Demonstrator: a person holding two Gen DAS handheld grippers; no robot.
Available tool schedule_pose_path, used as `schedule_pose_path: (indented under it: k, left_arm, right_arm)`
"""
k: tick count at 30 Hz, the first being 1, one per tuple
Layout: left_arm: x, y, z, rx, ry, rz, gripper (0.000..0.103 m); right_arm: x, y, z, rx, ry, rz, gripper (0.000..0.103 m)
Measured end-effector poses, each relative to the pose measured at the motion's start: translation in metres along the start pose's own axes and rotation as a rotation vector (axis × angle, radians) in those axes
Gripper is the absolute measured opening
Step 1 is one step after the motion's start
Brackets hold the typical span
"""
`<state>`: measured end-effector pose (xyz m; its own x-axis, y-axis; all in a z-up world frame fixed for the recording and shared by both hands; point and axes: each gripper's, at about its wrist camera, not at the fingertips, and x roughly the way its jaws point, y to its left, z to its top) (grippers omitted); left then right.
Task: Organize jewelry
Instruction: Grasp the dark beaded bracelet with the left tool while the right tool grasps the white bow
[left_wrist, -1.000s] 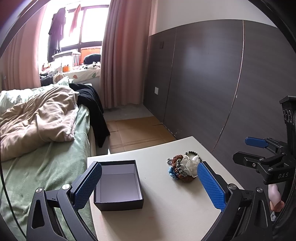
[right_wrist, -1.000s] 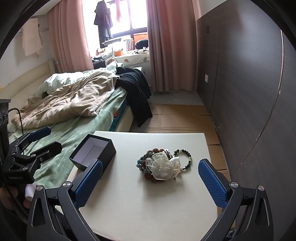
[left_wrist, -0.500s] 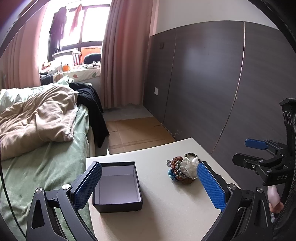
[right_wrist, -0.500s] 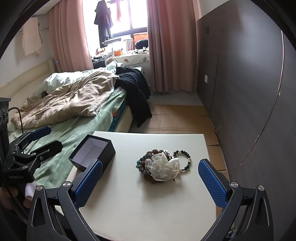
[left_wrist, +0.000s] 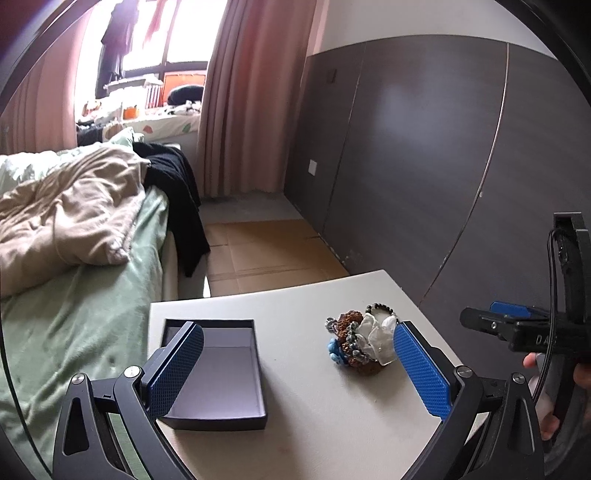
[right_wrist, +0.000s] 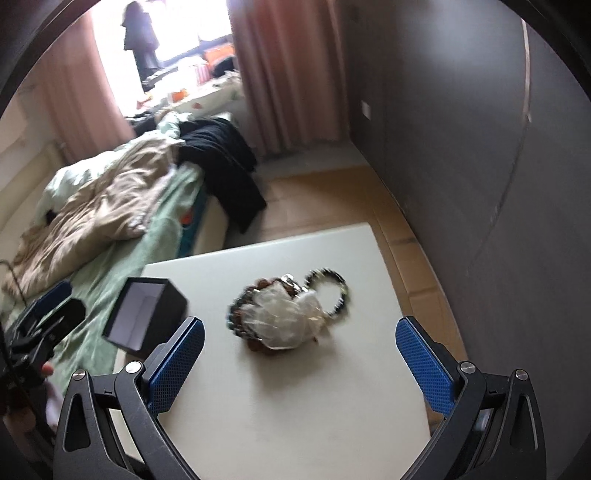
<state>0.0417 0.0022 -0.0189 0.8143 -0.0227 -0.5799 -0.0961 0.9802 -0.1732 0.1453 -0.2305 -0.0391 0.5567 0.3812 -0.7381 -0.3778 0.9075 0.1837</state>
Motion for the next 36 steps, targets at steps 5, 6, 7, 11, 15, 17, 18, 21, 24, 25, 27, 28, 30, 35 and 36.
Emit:
schedule_pose_path:
  k: [5,6,7,11,15,17,18,21,24,25,27,28,30,35,36]
  left_arm:
    - [0.02,-0.01,-0.001,-0.005,0.037,-0.053,0.093]
    - [0.024,-0.013,-0.001,-0.003,0.045,-0.059,0.089]
    - [0.031,-0.017,-0.002,-0.002,0.059,-0.068,0.083]
    - [0.059,-0.025,-0.007,-0.019,0.138,-0.107,0.059]
    - [0.084,-0.033,-0.014,-0.03,0.193,-0.12,0.048]
    - [0.092,-0.036,-0.015,-0.03,0.202,-0.123,0.048]
    - [0.097,-0.037,-0.016,-0.03,0.208,-0.124,0.047]
    - [0.108,-0.039,-0.018,-0.033,0.226,-0.125,0.041]
    - [0.119,-0.041,-0.022,-0.03,0.246,-0.129,0.04]
    - [0.123,-0.041,-0.023,-0.03,0.255,-0.128,0.04]
    - [0.134,-0.041,-0.027,-0.027,0.282,-0.117,0.036]
    - [0.137,-0.041,-0.028,-0.028,0.289,-0.116,0.028]
    - [0.146,-0.039,-0.03,-0.036,0.312,-0.13,0.017]
    - [0.144,-0.032,-0.024,-0.074,0.295,-0.184,0.009]
    - [0.144,-0.031,-0.022,-0.082,0.296,-0.198,0.009]
  right_arm:
    - [0.009,-0.016,0.0,0.082,0.033,0.008,0.102]
    - [0.011,-0.018,0.0,0.094,0.037,0.013,0.102]
    - [0.013,-0.019,0.0,0.106,0.042,0.017,0.101]
    - [0.023,-0.027,0.001,0.175,0.063,0.035,0.101]
    - [0.046,-0.032,0.0,0.243,0.131,0.061,0.083]
    - [0.058,-0.035,-0.002,0.279,0.164,0.078,0.079]
    - [0.063,-0.036,-0.003,0.295,0.18,0.087,0.076]
    - [0.075,-0.042,-0.004,0.343,0.209,0.119,0.071]
    - [0.083,-0.045,-0.003,0.391,0.223,0.147,0.071]
    - [0.084,-0.046,-0.003,0.396,0.225,0.148,0.071]
    - [0.09,-0.047,-0.002,0.42,0.236,0.157,0.071]
    - [0.093,-0.047,-0.002,0.429,0.241,0.165,0.071]
    - [0.097,-0.047,-0.001,0.442,0.249,0.174,0.071]
    - [0.115,-0.038,0.001,0.433,0.295,0.197,0.071]
    - [0.119,-0.038,0.001,0.436,0.304,0.202,0.071]
